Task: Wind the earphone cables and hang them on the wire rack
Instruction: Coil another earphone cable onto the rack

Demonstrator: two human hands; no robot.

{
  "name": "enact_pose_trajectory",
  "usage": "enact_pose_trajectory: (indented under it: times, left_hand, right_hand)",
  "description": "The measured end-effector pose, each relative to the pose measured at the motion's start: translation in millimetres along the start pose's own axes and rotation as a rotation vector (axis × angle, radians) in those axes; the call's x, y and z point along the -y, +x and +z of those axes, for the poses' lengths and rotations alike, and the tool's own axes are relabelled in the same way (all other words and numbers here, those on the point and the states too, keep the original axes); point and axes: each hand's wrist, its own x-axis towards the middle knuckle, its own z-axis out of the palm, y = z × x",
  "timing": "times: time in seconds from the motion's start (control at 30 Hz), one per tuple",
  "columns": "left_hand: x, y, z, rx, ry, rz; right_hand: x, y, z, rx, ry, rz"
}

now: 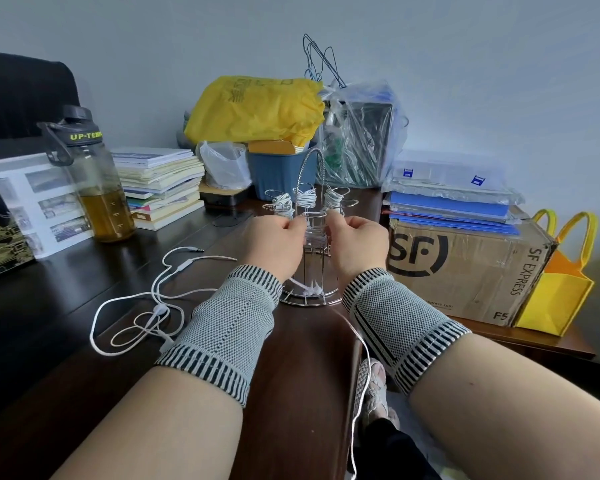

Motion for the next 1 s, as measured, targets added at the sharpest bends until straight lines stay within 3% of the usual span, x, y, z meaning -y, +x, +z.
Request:
enact_pose_trajectory:
  times: [0.23,0.47,0.73,1.0]
  left_hand:
    - [13.5,0.8,-0.7,0.092,-0.203,-0.144]
    - [13.4,-4.2,-7.3,0.129,-0.195,-0.112]
    - [7.3,-4.7,-17.3,0.250,-0.007,-0.029]
    - [-3.2,-2.0,-24.0,0.528,0.353,0.107]
  right_hand:
    - [-5.2,-2.1,-0.5,-0.010,0.022,0.019]
    - [-14.7,-3.8,-1.7,-0.016,0.051,-0.011]
    - [-25.8,-17.4,-8.7,0.048,-0.068,-0.250]
    - [-34.1,-22.8,-11.3,0.192,-0.209,-0.627]
